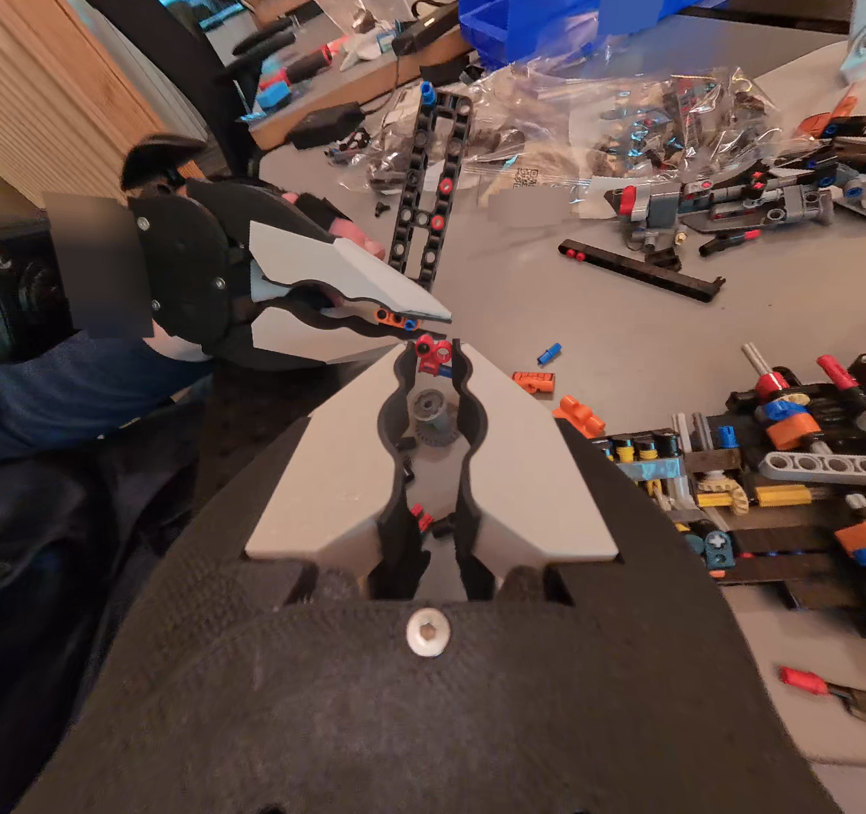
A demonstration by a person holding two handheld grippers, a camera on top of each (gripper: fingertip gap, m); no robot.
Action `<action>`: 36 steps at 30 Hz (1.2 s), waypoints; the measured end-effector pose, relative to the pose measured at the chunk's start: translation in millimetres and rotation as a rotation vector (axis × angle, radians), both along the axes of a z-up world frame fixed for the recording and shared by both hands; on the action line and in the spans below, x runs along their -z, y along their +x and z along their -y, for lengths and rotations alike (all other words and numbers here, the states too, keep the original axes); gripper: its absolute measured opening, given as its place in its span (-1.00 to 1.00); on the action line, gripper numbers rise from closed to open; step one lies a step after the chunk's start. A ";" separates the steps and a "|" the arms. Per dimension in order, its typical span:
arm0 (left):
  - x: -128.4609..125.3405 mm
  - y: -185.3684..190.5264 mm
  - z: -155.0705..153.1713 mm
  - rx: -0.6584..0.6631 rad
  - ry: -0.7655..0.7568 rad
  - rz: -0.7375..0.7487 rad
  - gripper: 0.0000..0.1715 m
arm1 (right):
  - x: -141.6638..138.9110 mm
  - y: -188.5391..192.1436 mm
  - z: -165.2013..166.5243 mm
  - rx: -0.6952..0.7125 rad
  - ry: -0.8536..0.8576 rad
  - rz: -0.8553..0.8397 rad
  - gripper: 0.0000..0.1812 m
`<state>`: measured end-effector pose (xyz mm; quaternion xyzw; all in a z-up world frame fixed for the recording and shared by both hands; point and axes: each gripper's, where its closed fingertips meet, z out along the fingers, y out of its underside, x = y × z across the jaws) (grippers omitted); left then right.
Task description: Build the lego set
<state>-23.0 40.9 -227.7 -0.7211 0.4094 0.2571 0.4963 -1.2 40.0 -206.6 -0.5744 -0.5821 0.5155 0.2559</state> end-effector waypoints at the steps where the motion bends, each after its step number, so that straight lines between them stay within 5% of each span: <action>1: 0.7 -1.7 -0.7 -0.007 0.001 -0.012 -0.94 | 4.3 0.1 -1.4 0.009 0.017 0.023 -0.85; 6: -1.1 2.8 1.2 0.028 -0.019 0.088 -0.94 | 19.7 -0.4 -3.7 0.031 0.144 0.098 -0.84; 11: -1.1 6.7 1.3 0.045 -0.029 0.115 -0.94 | 4.5 -2.0 7.4 -0.009 0.191 0.012 -0.80; 23: -4.2 14.5 -1.2 0.031 0.029 -0.035 -0.94 | -1.7 -8.1 18.2 -0.049 0.078 -0.026 -0.94; 36: -14.3 16.0 -1.2 0.017 0.093 -0.078 -0.94 | -3.4 -7.8 16.6 -0.046 0.002 -0.025 -0.87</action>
